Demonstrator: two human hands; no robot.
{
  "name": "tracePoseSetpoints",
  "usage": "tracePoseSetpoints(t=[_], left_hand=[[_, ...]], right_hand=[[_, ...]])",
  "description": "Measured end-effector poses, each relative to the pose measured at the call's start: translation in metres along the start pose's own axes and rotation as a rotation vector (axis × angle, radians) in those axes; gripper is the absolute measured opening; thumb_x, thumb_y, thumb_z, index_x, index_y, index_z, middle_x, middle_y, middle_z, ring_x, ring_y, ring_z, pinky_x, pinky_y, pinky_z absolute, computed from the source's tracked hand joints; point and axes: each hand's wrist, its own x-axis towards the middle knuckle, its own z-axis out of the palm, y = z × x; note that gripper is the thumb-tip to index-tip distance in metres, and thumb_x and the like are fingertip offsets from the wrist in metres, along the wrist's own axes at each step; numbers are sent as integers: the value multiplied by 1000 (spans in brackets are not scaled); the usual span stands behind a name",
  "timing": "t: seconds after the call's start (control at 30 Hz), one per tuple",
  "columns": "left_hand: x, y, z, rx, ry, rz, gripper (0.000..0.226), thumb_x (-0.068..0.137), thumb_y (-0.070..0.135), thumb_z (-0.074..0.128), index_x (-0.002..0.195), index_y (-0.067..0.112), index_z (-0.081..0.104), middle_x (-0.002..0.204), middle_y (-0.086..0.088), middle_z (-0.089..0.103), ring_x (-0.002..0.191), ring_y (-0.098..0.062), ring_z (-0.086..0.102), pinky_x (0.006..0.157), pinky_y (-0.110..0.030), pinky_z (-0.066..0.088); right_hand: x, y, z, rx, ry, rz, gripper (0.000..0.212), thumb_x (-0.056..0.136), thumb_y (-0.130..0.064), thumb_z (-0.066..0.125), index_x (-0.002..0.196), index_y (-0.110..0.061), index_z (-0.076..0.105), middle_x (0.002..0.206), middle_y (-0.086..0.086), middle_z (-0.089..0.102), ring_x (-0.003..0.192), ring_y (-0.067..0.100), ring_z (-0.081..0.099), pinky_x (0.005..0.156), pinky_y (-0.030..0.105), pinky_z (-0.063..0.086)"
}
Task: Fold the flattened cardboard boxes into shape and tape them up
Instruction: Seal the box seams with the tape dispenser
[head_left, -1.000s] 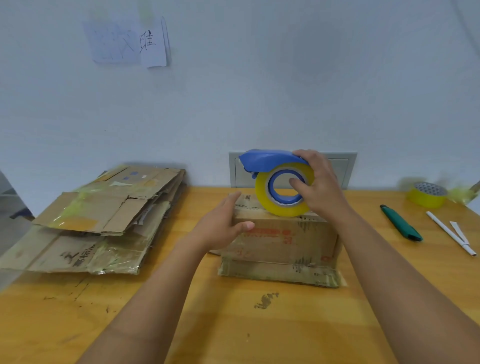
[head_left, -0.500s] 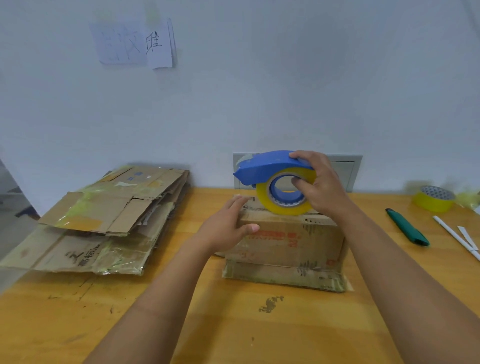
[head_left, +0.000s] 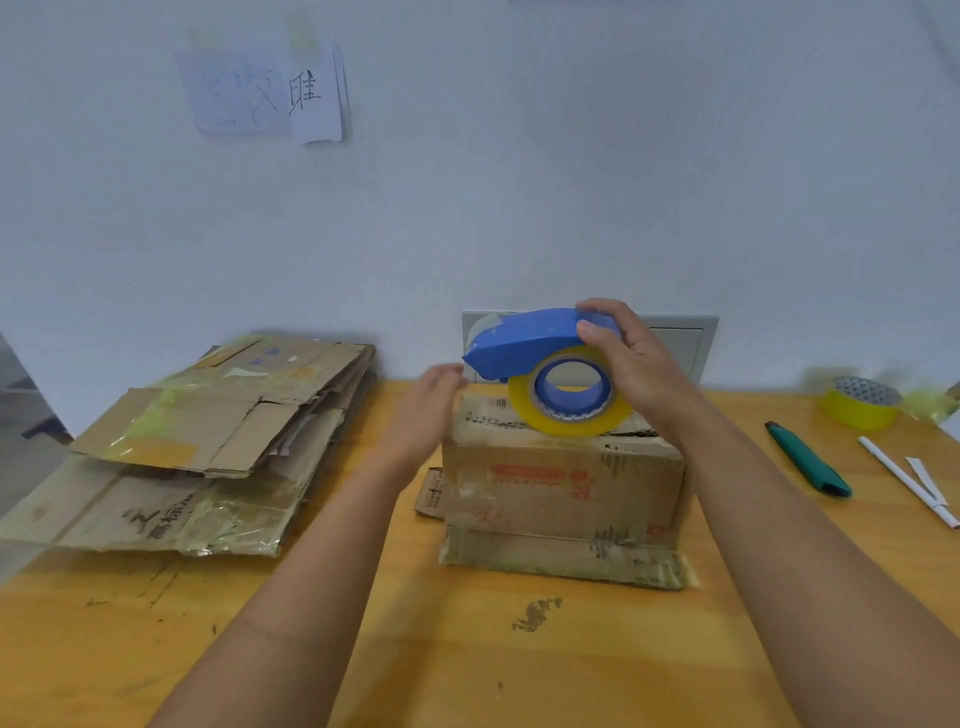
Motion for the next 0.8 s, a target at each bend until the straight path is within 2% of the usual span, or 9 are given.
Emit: tracePoseSetpoints(t=[0.07, 0.1, 0.17, 0.23, 0.33, 0.43, 0.5, 0.7, 0.8], left_hand=[[9, 21, -9, -111, 225, -24, 39, 98, 47, 42, 117, 20, 63, 114, 4, 67, 103, -13, 59, 71, -29, 42], [15, 31, -13, -147, 266, -33, 43, 96, 53, 44, 110, 17, 64, 104, 2, 68, 97, -15, 62, 70, -30, 45], [25, 51, -20, -110, 204, -63, 57, 90, 69, 49, 99, 15, 65, 94, -2, 69, 87, -17, 66, 66, -30, 49], [32, 66, -21, -1, 53, -126, 64, 82, 75, 55, 94, 13, 67, 89, -2, 70, 81, -18, 69, 60, -28, 52], [37, 71, -21, 116, -60, -134, 48, 85, 59, 67, 90, 12, 68, 81, -1, 69, 68, -12, 69, 50, -23, 52], [41, 59, -25, 37, 22, -120, 28, 91, 36, 68, 85, 9, 69, 76, -4, 72, 53, -7, 66, 49, -21, 53], [40, 49, -28, -67, 74, -141, 19, 94, 23, 63, 88, 6, 69, 78, -7, 73, 55, -9, 66, 52, -23, 55], [36, 28, -31, -282, 101, -265, 26, 97, 26, 54, 89, 6, 68, 72, -4, 74, 57, -12, 65, 51, -24, 53], [32, 16, -27, -277, 112, -287, 25, 99, 25, 55, 88, 6, 67, 73, -7, 72, 56, -13, 65, 51, -24, 53]], right_hand=[[0, -1, 0, 20, -6, 3, 27, 101, -47, 52, 127, -52, 57, 122, -30, 55, 100, -17, 56, 75, 3, 44], [0, -1, 0, 29, -4, 5, 29, 102, -46, 52, 129, -51, 57, 125, -30, 55, 102, -17, 56, 77, 3, 43], [0, 1, 0, 29, 3, 10, 31, 102, -45, 52, 133, -48, 57, 128, -27, 54, 108, -13, 55, 81, 7, 43], [1, 2, 0, 23, 9, 13, 32, 102, -44, 52, 134, -45, 56, 128, -27, 54, 108, -13, 54, 81, 7, 42], [2, 1, 1, 20, 8, 11, 30, 102, -39, 52, 132, -42, 58, 123, -27, 55, 101, -17, 54, 76, 1, 41], [2, 1, 0, -1, 6, 13, 30, 103, -40, 51, 132, -41, 57, 120, -28, 54, 99, -17, 54, 79, 9, 40], [2, 3, -2, -9, 8, 12, 30, 103, -41, 50, 133, -41, 56, 120, -29, 53, 97, -21, 52, 79, 9, 39], [2, 3, -2, -28, 12, 14, 30, 103, -43, 50, 132, -43, 56, 120, -30, 53, 99, -19, 53, 76, 4, 39], [1, 4, -3, -55, -17, 4, 35, 99, -51, 53, 133, -45, 54, 124, -27, 54, 109, -7, 55, 84, 13, 41]])
